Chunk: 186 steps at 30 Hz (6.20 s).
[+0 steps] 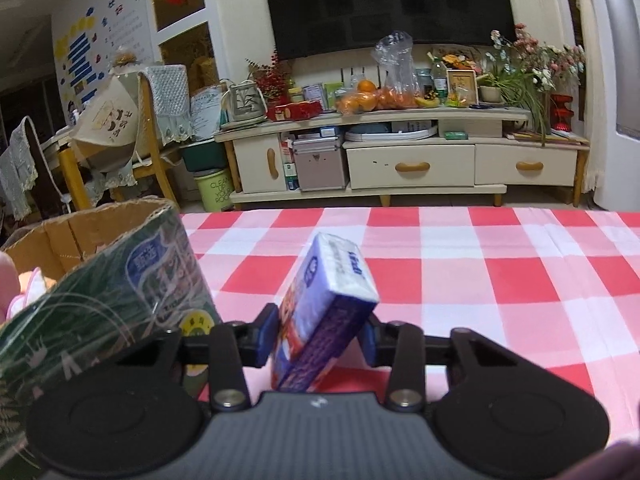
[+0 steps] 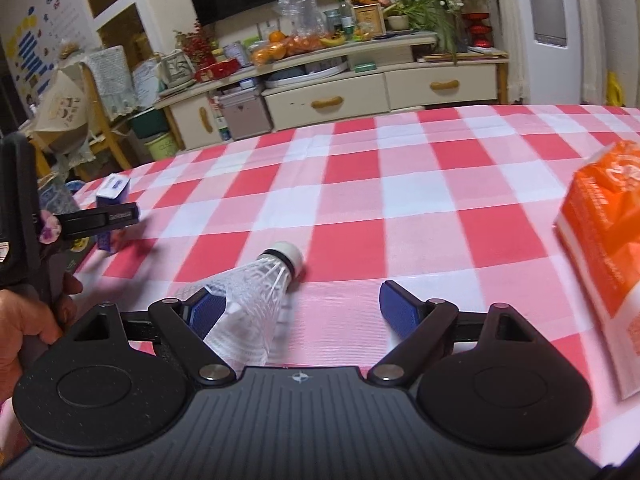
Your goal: Organize soft objects
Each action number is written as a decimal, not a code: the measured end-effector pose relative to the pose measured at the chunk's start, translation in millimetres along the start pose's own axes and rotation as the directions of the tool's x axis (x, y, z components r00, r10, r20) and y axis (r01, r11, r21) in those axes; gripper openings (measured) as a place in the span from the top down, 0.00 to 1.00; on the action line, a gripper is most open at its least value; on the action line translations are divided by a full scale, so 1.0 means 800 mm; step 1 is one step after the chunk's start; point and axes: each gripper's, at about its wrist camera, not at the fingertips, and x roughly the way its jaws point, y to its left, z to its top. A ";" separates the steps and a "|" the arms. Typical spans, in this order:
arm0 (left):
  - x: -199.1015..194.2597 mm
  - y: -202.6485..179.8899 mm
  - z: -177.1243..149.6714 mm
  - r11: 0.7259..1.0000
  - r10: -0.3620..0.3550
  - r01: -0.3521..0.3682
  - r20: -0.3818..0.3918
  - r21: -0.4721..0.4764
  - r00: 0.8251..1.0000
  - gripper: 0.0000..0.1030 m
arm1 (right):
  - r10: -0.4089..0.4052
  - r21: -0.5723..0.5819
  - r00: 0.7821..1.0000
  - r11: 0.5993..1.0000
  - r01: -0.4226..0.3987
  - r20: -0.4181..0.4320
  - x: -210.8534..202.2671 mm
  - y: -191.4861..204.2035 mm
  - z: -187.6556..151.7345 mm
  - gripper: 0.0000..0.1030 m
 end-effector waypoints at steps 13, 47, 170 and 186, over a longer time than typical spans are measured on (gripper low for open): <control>-0.026 -0.004 -0.004 0.997 -0.068 0.069 -0.005 0.030 0.998 0.77 | -0.053 -0.149 0.998 0.987 0.058 0.038 0.012 0.023 -0.004 0.85; -0.179 0.053 0.010 0.968 -0.249 0.243 0.104 0.064 0.963 0.77 | 0.050 0.053 0.988 0.997 -0.058 0.146 -0.056 0.020 -0.011 0.94; -0.264 0.248 -0.069 0.982 -0.189 0.191 0.074 -0.016 0.979 0.01 | 0.032 -0.119 0.982 0.993 -0.010 0.186 -0.179 0.271 -0.063 0.00; -0.271 0.271 -0.091 0.984 -0.160 0.166 0.090 -0.062 0.983 0.01 | 0.014 -0.160 0.981 0.987 0.018 0.194 -0.181 0.298 -0.094 0.00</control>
